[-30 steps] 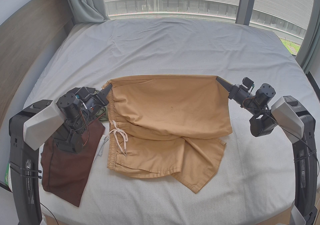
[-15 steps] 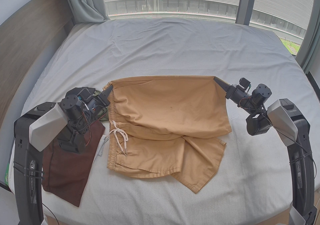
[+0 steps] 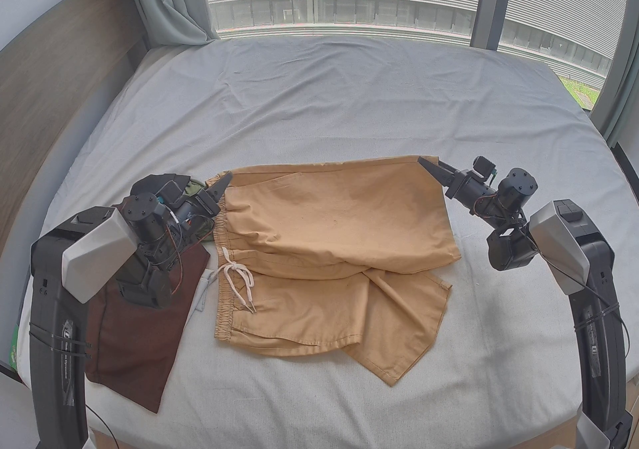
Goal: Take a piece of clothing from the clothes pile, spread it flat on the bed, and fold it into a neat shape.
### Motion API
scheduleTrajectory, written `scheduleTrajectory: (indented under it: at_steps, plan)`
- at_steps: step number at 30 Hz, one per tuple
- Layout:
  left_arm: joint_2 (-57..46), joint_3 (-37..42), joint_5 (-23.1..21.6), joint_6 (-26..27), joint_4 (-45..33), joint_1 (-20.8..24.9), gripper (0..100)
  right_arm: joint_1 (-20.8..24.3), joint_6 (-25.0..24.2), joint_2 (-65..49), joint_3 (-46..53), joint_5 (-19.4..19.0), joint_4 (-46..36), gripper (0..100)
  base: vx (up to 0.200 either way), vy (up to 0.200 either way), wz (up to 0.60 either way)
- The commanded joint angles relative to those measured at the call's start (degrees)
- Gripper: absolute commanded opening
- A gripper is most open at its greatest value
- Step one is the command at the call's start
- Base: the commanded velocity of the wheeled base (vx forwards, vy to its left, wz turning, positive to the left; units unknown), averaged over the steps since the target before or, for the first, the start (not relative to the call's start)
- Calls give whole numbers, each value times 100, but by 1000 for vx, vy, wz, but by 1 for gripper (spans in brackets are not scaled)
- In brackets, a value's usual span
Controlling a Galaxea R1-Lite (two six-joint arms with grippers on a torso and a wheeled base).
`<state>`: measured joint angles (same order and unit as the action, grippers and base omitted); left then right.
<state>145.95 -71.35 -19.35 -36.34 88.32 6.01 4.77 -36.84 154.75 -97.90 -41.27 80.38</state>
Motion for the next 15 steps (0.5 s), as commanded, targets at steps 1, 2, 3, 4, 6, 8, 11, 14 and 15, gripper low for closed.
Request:
scheduleTrajectory:
  at_steps: [1, 2, 3, 4, 6, 8, 11, 14, 15]
  plan:
    - [-66, 157, 10, -84, -131, 120, 100, -37, 1, 3, 122, 13, 4, 100, 0, 0, 0]
    - [-84, 174, 10, -84, -148, 128, 100, -37, 1, -6, 140, 13, 4, 100, 0, 0, 0]
    - [-154, 288, 1, -84, -166, 146, 100, -46, 10, -94, 307, 13, 47, 100, 0, 0, 0]
    - [-198, 376, -8, -93, -166, 146, 100, -55, 10, -191, 447, 13, 74, 100, 0, 0, 0]
    - [-304, 517, -8, -93, -166, 146, 100, -64, 19, -358, 799, 13, 91, 100, 0, 0, 0]
    - [-409, 693, -34, -93, -166, 146, 100, -64, 28, -472, 1045, 13, 144, 100, 0, 0, 0]
    - [-629, 1018, -52, -93, -113, 137, 100, -64, 28, -604, 1432, 13, 381, 100, 0, 0, 0]
    - [-831, 1308, -60, -84, -78, 137, 100, -46, 28, -735, 1739, 13, 557, 100, 0, 0, 0]
    - [-1024, 1589, -87, -75, -34, 137, 100, -20, 28, -902, 2073, 13, 707, 100, 0, 0, 0]
